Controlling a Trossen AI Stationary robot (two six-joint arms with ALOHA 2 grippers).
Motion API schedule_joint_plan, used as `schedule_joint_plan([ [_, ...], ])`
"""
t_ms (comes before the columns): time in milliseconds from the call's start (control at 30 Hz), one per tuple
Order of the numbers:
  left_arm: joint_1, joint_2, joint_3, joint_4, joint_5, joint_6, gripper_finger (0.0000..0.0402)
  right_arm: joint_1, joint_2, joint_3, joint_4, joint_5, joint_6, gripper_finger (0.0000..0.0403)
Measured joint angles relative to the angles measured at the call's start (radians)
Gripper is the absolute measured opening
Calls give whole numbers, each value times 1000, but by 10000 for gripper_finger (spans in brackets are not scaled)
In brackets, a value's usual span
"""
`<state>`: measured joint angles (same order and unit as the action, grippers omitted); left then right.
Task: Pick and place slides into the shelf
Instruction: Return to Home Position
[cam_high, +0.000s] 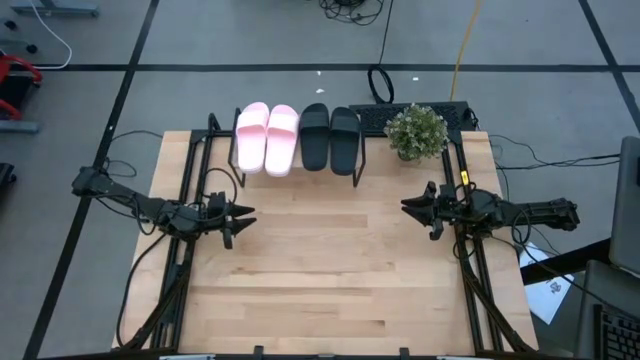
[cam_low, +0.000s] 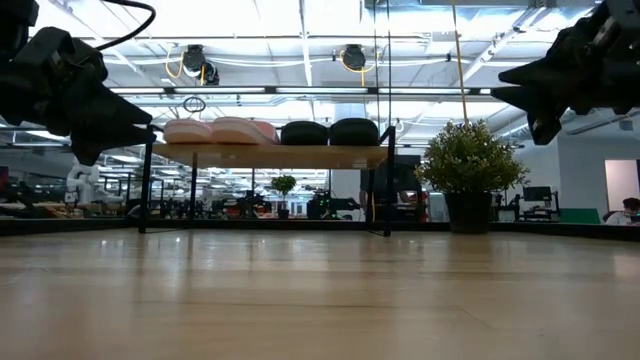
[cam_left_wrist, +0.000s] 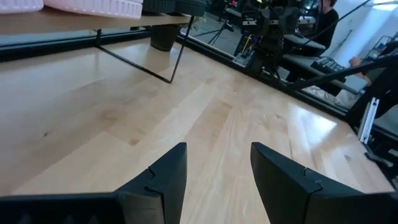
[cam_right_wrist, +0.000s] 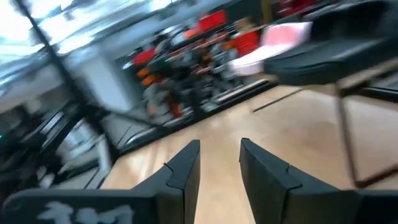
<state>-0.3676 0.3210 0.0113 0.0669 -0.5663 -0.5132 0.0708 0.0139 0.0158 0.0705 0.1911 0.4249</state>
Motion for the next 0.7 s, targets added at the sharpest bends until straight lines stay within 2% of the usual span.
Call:
schedule_joint_plan([
  [100, 0, 0, 0, 0, 0, -20, 175, 0, 0, 0, 15, -143, -67, 105],
  [167, 0, 0, 0, -1, 0, -18, 175, 0, 0, 0, 13, -189, -96, 105],
  [700, 0, 0, 0, -1, -1, -16, 175, 0, 0, -1, 14, -192, -127, 105],
])
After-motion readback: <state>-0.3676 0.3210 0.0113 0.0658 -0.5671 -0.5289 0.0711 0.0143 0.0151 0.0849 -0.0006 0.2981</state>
